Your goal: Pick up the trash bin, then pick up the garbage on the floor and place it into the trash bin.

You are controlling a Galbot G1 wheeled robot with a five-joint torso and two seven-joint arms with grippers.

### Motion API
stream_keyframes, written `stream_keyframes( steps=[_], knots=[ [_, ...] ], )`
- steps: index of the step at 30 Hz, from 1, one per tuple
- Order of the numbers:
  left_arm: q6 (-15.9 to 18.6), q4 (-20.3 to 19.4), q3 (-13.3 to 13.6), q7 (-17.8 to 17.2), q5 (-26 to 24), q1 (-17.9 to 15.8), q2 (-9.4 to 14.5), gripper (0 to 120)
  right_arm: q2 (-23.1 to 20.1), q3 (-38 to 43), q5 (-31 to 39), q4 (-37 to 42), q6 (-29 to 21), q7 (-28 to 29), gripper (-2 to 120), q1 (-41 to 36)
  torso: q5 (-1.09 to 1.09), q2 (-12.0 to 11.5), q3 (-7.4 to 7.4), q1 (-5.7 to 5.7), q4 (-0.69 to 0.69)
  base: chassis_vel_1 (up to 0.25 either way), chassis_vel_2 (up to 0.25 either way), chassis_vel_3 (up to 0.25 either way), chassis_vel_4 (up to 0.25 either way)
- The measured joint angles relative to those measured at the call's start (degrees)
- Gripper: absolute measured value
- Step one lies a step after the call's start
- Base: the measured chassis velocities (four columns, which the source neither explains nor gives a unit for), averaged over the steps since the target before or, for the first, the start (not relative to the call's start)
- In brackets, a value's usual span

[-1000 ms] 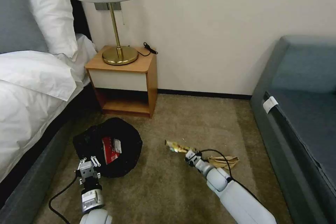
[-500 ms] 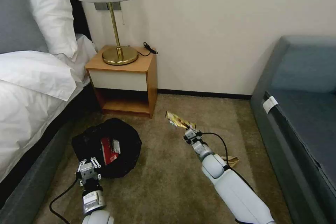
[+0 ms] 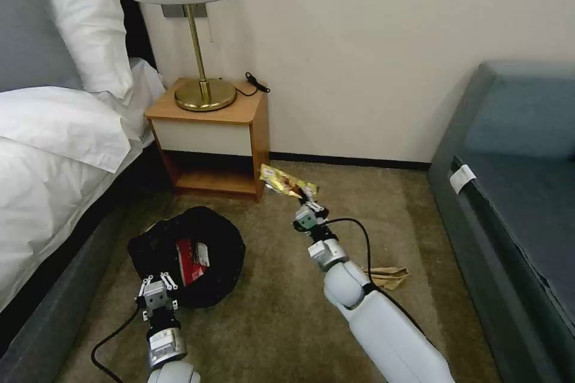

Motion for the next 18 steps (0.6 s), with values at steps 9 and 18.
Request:
stream_keyframes(
  steps=[9, 18],
  knots=[
    [0.0, 1.6, -0.1, 0.0, -0.4, -1.1, -0.1, 3, 0.1, -6.5, 0.9, 5.8, 3.7, -4.0, 0, -2.9, 0.00, 0.0, 0.00, 0.00, 0.00, 0.000, 0.000, 0.000, 0.000],
    [0.8, 1.0, 0.2, 0.0, -0.5, -1.4, -0.4, 3, 1.6, -10.8, 2.8, 4.6, 6.6, -8.4, 0, -2.5, 0.00, 0.0, 0.00, 0.00, 0.00, 0.000, 0.000, 0.000, 0.000]
  ],
)
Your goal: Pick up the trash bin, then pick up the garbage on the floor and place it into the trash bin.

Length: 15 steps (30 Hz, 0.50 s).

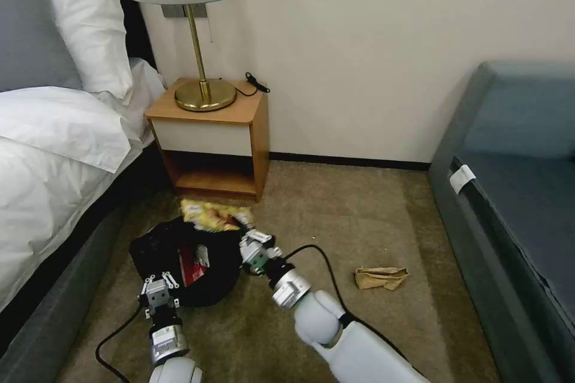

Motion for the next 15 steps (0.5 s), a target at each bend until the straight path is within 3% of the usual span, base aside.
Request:
stream_keyframes(
  steps=[15],
  knots=[
    [1.2, -1.8, 0.8, 0.3, 0.4, 0.1, -0.3, 3, 1.3, -3.3, 11.8, -4.5, -0.3, -13.1, 0, 3.2, 0.01, 0.0, 0.00, 0.00, 0.00, 0.000, 0.000, 0.000, 0.000]
  ],
)
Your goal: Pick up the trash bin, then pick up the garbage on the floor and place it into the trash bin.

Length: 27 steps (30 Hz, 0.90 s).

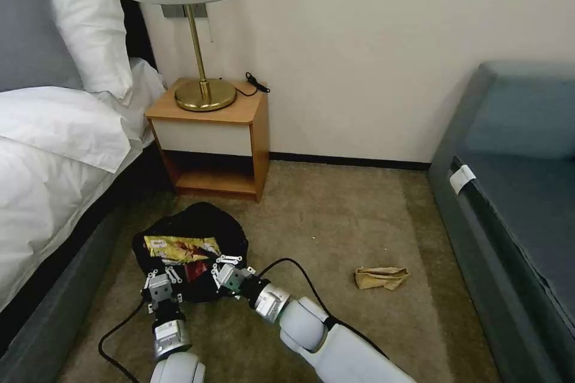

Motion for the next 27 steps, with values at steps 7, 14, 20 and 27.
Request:
stream_keyframes(
  steps=[7, 14, 20, 27],
  knots=[
    [-0.2, -1.1, 0.3, 0.9, -0.8, 0.5, 0.1, 3, 0.4, -0.6, 7.1, -0.2, -3.0, -0.8, 0, 1.3, 0.00, 0.0, 0.00, 0.00, 0.00, 0.000, 0.000, 0.000, 0.000],
    [-0.9, -3.0, 0.4, 1.6, -1.6, 1.3, 0.4, 3, 1.2, -0.6, 9.3, -2.1, -5.0, -0.5, 0, 2.7, 0.00, 0.0, 0.00, 0.00, 0.00, 0.000, 0.000, 0.000, 0.000],
    [-1.6, -4.2, 0.8, 1.8, -1.6, 2.4, 0.4, 3, 1.7, 0.0, 8.9, -4.2, -6.2, 3.0, 0, 2.8, 0.00, 0.0, 0.00, 0.00, 0.00, 0.000, 0.000, 0.000, 0.000],
    [-2.5, -4.7, 0.9, 1.8, -1.4, 3.4, 0.3, 3, 1.1, 1.2, 7.8, -4.7, -6.5, 4.0, 20, 2.0, 0.00, 0.0, 0.00, 0.00, 0.00, 0.000, 0.000, 0.000, 0.000]
  ],
)
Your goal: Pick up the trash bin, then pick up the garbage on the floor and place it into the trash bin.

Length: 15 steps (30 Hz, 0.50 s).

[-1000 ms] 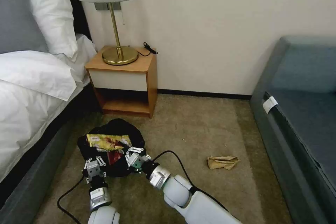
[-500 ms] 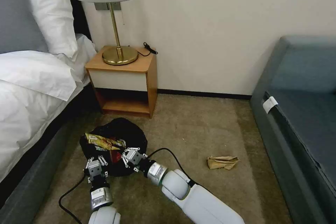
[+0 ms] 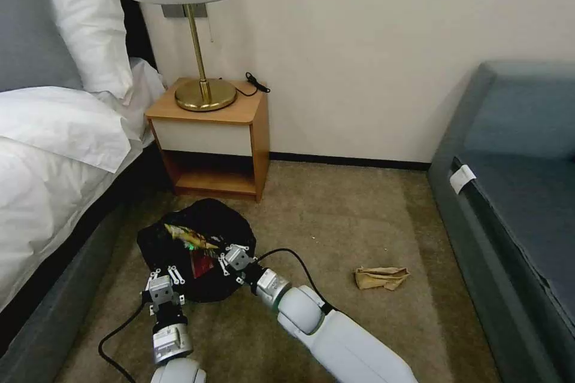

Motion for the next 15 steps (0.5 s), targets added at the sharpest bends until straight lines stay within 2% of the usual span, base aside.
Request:
stream_keyframes(
  steps=[1, 2, 4, 5, 8, 9, 11, 15],
  knots=[
    [-0.3, -0.2, 0.0, 0.0, 0.1, 0.3, -0.1, 3, -0.2, 0.3, -0.3, 0.0, 0.0, 0.2, 28, -0.4, 0.00, 0.0, 0.00, 0.00, 0.00, 0.000, 0.000, 0.000, 0.000],
    [-0.3, -0.2, 0.0, 0.0, 0.1, 0.3, -0.1, 3, -0.2, 0.3, -0.3, 0.0, 0.0, 0.2, 28, -0.4, 0.00, 0.0, 0.00, 0.00, 0.00, 0.000, 0.000, 0.000, 0.000],
    [-0.6, -0.4, 0.1, 0.0, 0.3, 0.8, -0.2, 3, -0.6, 0.7, -0.7, 0.0, 0.0, 0.8, 39, -1.0, 0.00, 0.0, 0.00, 0.00, 0.00, 0.000, 0.000, 0.000, 0.000],
    [-0.6, -0.4, 0.1, 0.0, 0.3, 0.8, -0.2, 3, -0.6, 0.7, -0.7, 0.0, 0.0, 0.8, 39, -1.0, 0.00, 0.0, 0.00, 0.00, 0.00, 0.000, 0.000, 0.000, 0.000],
    [-0.9, -0.8, 0.1, 0.0, 0.5, 1.2, -0.3, 3, -1.0, 1.0, -1.1, 0.7, 0.0, 1.4, 53, -1.6, 0.00, 0.0, 0.00, 0.00, 0.00, 0.000, 0.000, 0.000, 0.000],
    [-0.9, -0.8, 0.1, 0.0, 0.5, 1.2, -0.3, 3, -1.0, 1.0, -1.1, 0.7, 0.0, 1.4, 53, -1.6, 0.00, 0.0, 0.00, 0.00, 0.00, 0.000, 0.000, 0.000, 0.000],
    [-1.0, -1.0, 0.1, -0.1, 0.7, 1.4, -0.4, 3, -1.4, 1.2, -1.3, 1.4, -0.1, 1.7, 65, -1.9, 0.00, 0.0, 0.00, 0.00, 0.00, 0.000, 0.000, 0.000, 0.000],
    [-1.3, -0.9, 0.1, -0.1, 1.0, 1.4, -0.6, 3, -1.8, 1.5, -1.6, 2.0, -0.1, 2.0, 76, -2.3, 0.00, 0.0, 0.00, 0.00, 0.00, 0.000, 0.000, 0.000, 0.000]
  ],
)
